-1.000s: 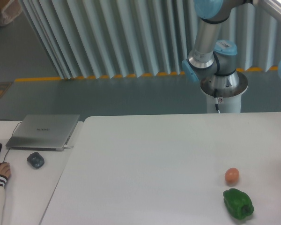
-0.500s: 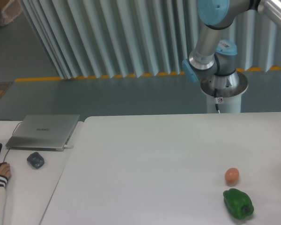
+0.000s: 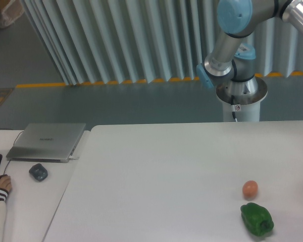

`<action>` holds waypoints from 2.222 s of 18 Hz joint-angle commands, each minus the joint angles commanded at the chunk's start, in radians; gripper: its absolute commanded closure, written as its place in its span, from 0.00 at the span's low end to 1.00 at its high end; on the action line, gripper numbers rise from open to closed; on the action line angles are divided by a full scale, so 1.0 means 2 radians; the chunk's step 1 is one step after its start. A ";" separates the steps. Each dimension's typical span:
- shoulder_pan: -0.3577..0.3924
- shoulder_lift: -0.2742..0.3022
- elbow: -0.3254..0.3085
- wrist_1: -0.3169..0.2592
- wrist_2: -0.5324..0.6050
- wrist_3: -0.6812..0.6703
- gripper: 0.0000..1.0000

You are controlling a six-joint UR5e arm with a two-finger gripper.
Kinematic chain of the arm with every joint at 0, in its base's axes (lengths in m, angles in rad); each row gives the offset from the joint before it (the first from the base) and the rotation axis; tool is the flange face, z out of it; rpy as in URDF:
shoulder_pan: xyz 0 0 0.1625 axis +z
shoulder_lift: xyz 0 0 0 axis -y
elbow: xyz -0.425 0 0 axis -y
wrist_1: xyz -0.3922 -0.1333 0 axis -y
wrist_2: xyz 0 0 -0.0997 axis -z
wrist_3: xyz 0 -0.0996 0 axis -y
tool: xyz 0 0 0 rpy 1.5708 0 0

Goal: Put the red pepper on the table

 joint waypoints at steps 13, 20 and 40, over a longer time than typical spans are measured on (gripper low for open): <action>0.006 -0.046 0.021 0.000 0.000 0.001 0.00; 0.007 -0.056 0.034 0.001 0.000 0.000 0.00; 0.015 -0.075 0.053 0.017 0.000 0.000 0.00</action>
